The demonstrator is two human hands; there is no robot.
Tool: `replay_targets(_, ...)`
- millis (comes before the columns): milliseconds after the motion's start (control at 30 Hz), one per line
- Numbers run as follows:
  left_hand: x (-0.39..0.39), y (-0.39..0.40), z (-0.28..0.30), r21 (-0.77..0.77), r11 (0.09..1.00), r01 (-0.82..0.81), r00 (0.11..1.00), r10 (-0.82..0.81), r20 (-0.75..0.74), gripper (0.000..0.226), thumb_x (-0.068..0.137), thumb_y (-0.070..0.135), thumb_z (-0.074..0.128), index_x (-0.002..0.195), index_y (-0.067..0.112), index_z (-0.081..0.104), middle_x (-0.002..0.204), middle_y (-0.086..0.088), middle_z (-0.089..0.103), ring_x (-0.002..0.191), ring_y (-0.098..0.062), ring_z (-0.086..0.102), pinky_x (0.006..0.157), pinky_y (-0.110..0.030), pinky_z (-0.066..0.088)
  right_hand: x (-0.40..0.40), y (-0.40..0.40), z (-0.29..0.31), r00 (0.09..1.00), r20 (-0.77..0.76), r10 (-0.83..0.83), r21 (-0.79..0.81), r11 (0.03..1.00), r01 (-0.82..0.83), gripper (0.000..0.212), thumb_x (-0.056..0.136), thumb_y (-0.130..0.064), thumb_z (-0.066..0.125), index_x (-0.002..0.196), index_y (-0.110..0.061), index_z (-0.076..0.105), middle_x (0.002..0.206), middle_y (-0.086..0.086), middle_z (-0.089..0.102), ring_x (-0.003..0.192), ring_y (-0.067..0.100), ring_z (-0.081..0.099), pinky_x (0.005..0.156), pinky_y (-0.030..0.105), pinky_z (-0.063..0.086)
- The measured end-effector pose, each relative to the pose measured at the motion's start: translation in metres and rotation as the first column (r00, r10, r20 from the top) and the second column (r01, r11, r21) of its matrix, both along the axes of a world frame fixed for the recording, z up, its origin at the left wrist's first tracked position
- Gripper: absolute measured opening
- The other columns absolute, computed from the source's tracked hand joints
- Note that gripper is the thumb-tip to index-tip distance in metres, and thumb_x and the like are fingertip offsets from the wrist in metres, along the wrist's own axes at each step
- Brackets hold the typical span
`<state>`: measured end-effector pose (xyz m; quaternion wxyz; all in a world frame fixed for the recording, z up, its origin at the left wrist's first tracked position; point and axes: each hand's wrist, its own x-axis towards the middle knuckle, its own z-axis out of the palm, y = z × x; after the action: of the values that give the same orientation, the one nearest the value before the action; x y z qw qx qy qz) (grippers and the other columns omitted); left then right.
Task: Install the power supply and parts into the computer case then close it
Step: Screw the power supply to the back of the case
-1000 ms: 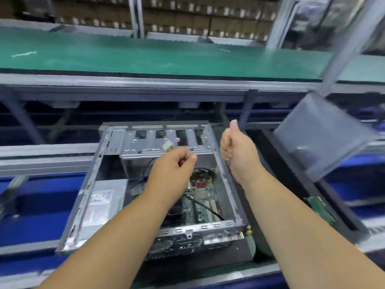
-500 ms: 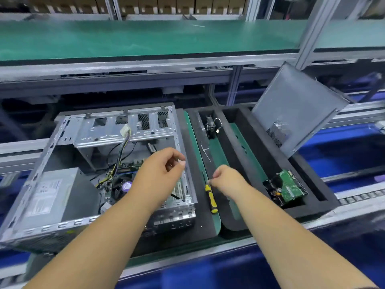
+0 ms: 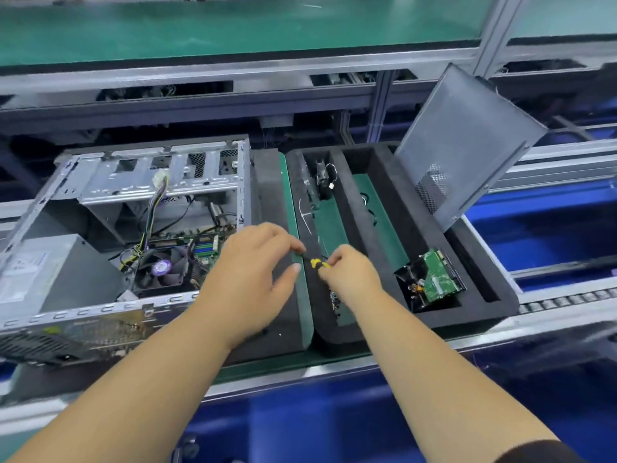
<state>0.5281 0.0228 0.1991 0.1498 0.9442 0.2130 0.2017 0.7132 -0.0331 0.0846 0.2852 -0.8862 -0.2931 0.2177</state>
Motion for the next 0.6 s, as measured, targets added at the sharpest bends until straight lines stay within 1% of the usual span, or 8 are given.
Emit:
replay_targets(67,0.012,-0.009,-0.001,-0.019,1.000,0.003,1.000,-0.003,0.017,0.020,0.089,0.023,0.063,0.109,0.021,0.065,0.110,0.005,0.058,0.107,-0.020,0.052,0.097,-0.038,0.038,0.018,-0.014,0.009,0.999,0.005,-0.054,0.082,0.995,0.053,0.016,0.078,-0.038,0.066,0.079,-0.028,0.053,0.072,-0.009,0.060,0.064,0.010,0.056,0.049,0.028,0.034)
replay_targets(167,0.031,-0.019,-0.008,-0.084,0.996,-0.004,0.998,0.009,0.061,0.021,0.090,0.023,0.062,0.111,0.022,0.064,0.111,0.007,0.056,0.109,-0.016,0.049,0.098,-0.030,0.036,0.040,-0.033,0.015,0.995,0.007,-0.104,0.181,0.978,0.101,0.012,0.080,-0.036,0.066,0.080,-0.031,0.056,0.072,-0.009,0.059,0.063,0.011,0.056,0.049,0.028,0.034)
replay_targets(267,0.046,-0.022,-0.023,-0.148,0.989,-0.010,0.999,0.015,0.035,0.022,0.092,0.025,0.059,0.114,0.026,0.062,0.112,0.012,0.054,0.112,-0.010,0.046,0.098,-0.024,0.035,0.054,-0.046,0.014,0.994,0.037,-0.098,0.226,0.970,0.087,0.012,0.084,-0.038,0.065,0.080,-0.030,0.059,0.073,-0.009,0.062,0.067,0.010,0.057,0.052,0.027,0.037)
replay_targets(367,0.059,-0.020,-0.044,-0.230,0.973,-0.035,0.999,0.035,-0.003,0.023,0.093,0.026,0.057,0.115,0.029,0.060,0.111,0.017,0.052,0.112,-0.004,0.047,0.097,-0.022,0.038,0.062,-0.054,0.006,0.995,0.048,-0.083,0.219,0.973,0.070,0.013,0.086,-0.040,0.064,0.081,-0.029,0.061,0.075,-0.009,0.064,0.072,0.011,0.059,0.059,0.028,0.043)
replay_targets(467,0.066,-0.017,-0.068,-0.347,0.929,-0.129,0.992,0.117,-0.055,0.025,0.093,0.024,0.056,0.116,0.033,0.058,0.111,0.019,0.052,0.106,0.000,0.050,0.095,-0.021,0.039,0.066,-0.058,-0.006,0.996,0.085,-0.037,0.182,0.983,0.021,0.013,0.089,-0.040,0.064,0.083,-0.028,0.062,0.077,-0.010,0.063,0.076,0.015,0.059,0.066,0.032,0.048)
replay_targets(600,0.069,-0.010,-0.099,-0.492,0.823,-0.285,0.958,0.225,-0.179,0.031,0.092,0.020,0.057,0.118,0.035,0.056,0.118,0.014,0.055,0.105,-0.003,0.054,0.098,-0.030,0.045,0.068,-0.055,-0.020,0.989,0.144,0.021,0.113,0.993,-0.038,0.013,0.090,-0.043,0.063,0.088,-0.030,0.062,0.077,-0.010,0.059,0.074,0.013,0.057,0.061,0.028,0.042)
